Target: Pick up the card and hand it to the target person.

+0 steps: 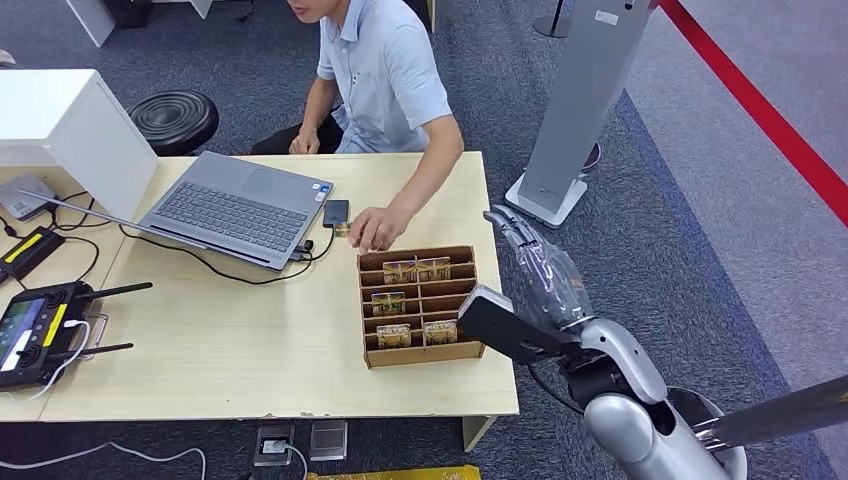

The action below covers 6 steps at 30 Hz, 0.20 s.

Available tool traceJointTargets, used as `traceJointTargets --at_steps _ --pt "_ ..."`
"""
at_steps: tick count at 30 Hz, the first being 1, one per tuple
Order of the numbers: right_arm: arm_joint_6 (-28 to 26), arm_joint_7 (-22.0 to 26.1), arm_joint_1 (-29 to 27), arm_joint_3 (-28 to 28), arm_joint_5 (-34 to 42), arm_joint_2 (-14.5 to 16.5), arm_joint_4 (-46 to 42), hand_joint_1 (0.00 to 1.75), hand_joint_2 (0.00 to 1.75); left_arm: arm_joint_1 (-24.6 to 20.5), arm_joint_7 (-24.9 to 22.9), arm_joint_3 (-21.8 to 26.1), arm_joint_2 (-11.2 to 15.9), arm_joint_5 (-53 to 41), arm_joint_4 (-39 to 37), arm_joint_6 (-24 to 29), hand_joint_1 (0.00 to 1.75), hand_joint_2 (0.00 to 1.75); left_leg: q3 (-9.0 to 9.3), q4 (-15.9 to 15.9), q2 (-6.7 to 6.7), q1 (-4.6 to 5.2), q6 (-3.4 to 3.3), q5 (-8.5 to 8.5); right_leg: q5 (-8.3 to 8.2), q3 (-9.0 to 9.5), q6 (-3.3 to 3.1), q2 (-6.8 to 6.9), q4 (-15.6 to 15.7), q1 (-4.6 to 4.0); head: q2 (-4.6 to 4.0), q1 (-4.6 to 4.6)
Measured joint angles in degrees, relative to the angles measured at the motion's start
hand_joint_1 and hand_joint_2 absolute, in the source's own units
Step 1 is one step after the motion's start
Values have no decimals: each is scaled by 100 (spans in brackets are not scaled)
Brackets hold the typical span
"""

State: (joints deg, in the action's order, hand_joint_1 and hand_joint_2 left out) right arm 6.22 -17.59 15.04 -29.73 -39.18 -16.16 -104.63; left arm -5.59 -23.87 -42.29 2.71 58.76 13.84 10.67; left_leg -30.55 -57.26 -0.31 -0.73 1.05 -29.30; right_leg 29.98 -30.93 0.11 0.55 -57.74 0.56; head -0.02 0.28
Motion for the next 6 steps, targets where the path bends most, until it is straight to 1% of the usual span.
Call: traceJointTargets --at_steps 3,6 --pt "44 261 -122 9 -127 -28 -78 0 175 -2 0 0 1 12 0 -52 0 0 0 0 0 0 0 0 0 0 0 0 0 0 0 -1" --pt "59 383 -219 11 -185 -40 -103 0 175 -3 4 0 7 30 0 -90 0 0 -1 0 0 0 0 0 0 0 0 1 0 0 0 -5"
